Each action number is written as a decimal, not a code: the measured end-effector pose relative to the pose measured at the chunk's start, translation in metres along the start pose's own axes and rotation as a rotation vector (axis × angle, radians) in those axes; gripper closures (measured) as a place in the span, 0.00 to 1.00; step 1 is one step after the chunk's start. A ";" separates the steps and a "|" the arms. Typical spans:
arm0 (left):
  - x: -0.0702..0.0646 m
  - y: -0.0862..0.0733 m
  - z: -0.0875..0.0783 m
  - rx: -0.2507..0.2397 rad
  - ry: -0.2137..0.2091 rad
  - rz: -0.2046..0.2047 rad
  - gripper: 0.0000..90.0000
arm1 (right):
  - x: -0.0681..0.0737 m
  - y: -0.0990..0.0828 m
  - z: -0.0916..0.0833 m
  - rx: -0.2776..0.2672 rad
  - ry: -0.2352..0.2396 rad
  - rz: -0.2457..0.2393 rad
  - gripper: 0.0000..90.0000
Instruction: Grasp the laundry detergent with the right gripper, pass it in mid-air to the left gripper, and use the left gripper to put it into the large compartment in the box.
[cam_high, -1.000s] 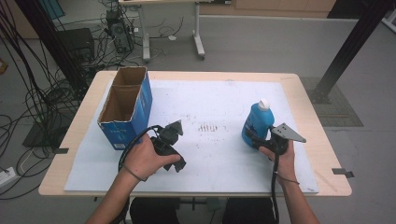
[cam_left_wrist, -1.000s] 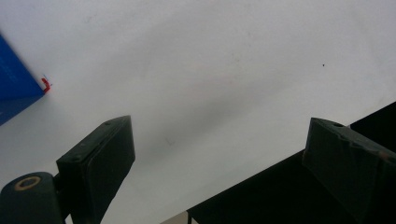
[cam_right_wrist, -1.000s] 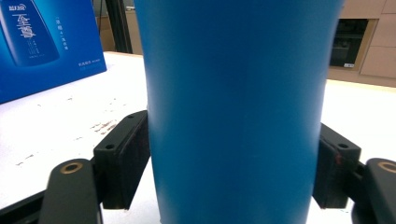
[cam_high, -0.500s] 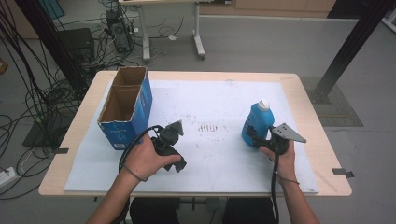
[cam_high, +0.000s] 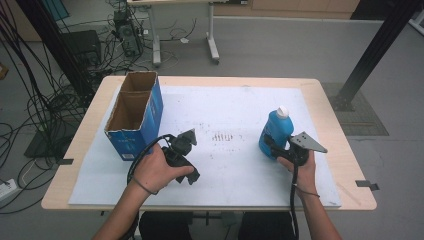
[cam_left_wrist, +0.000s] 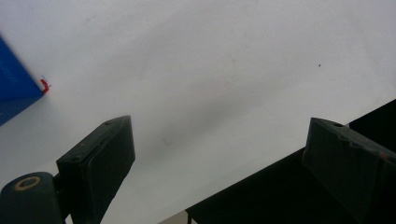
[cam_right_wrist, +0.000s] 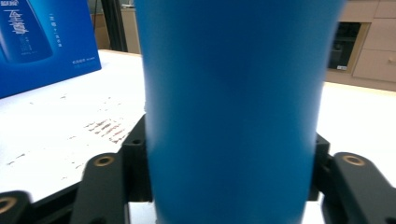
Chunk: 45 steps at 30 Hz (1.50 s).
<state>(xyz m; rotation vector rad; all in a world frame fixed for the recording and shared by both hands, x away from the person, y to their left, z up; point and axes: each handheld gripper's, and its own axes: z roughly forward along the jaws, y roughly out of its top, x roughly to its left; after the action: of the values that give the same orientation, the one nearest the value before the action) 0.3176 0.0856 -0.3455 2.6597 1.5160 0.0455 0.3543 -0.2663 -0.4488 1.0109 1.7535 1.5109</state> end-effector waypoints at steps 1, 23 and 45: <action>0.000 0.000 0.000 0.000 -0.001 0.001 0.10 | 0.000 0.000 0.000 0.000 -0.004 -0.003 0.46; 0.000 -0.002 0.000 -0.004 -0.003 0.000 0.10 | 0.001 0.001 0.000 0.006 -0.012 -0.019 0.48; -0.001 -0.001 0.002 -0.003 -0.006 0.004 0.10 | 0.001 0.001 0.000 0.005 -0.010 -0.009 0.48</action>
<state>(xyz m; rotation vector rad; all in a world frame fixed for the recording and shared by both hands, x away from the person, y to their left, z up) 0.3167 0.0847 -0.3478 2.6576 1.5078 0.0403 0.3536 -0.2655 -0.4480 1.0098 1.7537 1.4939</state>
